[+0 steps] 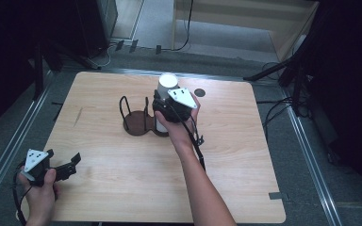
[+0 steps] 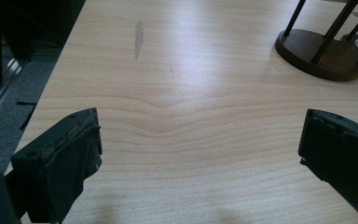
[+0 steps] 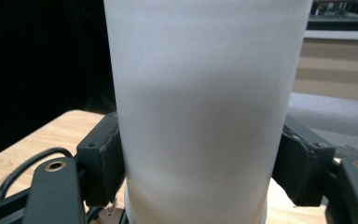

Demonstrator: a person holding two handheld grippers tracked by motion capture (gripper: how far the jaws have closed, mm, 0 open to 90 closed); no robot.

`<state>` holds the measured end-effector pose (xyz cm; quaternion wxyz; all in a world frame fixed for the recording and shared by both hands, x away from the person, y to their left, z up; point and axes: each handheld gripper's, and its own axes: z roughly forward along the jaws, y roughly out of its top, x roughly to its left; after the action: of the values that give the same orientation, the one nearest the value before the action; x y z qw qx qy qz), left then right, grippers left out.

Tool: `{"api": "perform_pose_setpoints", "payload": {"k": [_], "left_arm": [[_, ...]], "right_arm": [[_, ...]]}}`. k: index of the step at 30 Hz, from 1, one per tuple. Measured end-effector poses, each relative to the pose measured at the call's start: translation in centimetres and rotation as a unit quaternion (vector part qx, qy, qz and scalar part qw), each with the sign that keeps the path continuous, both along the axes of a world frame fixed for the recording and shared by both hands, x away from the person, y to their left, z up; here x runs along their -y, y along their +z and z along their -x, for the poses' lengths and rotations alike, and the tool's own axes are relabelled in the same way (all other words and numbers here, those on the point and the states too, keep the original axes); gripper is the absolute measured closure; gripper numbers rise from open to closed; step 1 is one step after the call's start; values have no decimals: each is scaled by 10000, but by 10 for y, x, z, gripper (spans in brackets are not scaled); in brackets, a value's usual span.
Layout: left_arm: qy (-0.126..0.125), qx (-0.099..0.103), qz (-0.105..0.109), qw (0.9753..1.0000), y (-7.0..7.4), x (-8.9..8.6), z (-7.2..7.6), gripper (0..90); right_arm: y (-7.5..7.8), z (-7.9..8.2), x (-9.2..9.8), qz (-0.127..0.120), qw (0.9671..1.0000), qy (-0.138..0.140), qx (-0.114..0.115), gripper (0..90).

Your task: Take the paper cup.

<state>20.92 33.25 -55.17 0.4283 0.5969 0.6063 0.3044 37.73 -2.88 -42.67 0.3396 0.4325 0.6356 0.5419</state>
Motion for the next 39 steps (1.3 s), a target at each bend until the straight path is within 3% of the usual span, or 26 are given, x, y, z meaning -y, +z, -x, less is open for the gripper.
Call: {"api": "perform_pose_setpoints", "payload": {"k": [11, 17, 29, 39], "left_arm": [[-22, -13, 4, 10000, 0, 0, 0, 0], [-23, -5, 8, 10000, 0, 0, 0, 0], [-10, 0, -14, 10000, 0, 1, 0, 0], [-10, -9, -48, 10000, 0, 1, 0, 0]], "right_arm": [[17, 7, 0, 15, 9996, -76, 278, 278], [28, 13, 1, -109, 9990, -113, 419, 281], [43, 27, 16, -325, 9984, -129, 454, 281], [39, 37, 38, -366, 9984, -212, 387, 282]]}}
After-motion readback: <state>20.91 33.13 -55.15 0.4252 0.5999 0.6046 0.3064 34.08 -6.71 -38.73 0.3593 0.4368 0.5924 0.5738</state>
